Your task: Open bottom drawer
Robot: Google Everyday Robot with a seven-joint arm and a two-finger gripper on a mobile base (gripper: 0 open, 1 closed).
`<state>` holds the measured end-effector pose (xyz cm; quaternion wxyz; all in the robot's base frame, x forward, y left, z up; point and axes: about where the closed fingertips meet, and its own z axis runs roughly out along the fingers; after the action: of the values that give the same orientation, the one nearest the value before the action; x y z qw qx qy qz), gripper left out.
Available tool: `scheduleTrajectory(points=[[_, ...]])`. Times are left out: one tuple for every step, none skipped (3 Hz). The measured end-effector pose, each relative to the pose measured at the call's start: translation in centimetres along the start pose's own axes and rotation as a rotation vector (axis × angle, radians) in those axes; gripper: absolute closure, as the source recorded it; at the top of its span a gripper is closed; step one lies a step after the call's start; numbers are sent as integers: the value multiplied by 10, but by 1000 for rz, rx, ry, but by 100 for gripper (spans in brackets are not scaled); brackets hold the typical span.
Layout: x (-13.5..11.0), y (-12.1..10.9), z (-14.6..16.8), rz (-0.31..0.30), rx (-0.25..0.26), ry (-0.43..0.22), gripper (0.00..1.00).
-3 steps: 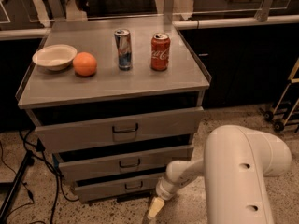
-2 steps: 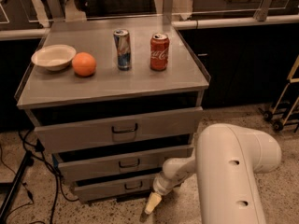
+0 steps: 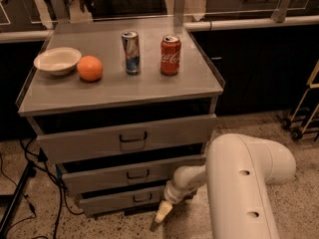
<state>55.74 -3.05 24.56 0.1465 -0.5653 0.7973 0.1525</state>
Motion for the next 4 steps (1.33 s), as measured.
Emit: scheduleTrajectory(points=[[15,-9,12,24,5,12,0],[24,-16,20,26,13,36,0],[24,-27,23,18,25,51,0],[17,-39,22,-1,41,60,0]])
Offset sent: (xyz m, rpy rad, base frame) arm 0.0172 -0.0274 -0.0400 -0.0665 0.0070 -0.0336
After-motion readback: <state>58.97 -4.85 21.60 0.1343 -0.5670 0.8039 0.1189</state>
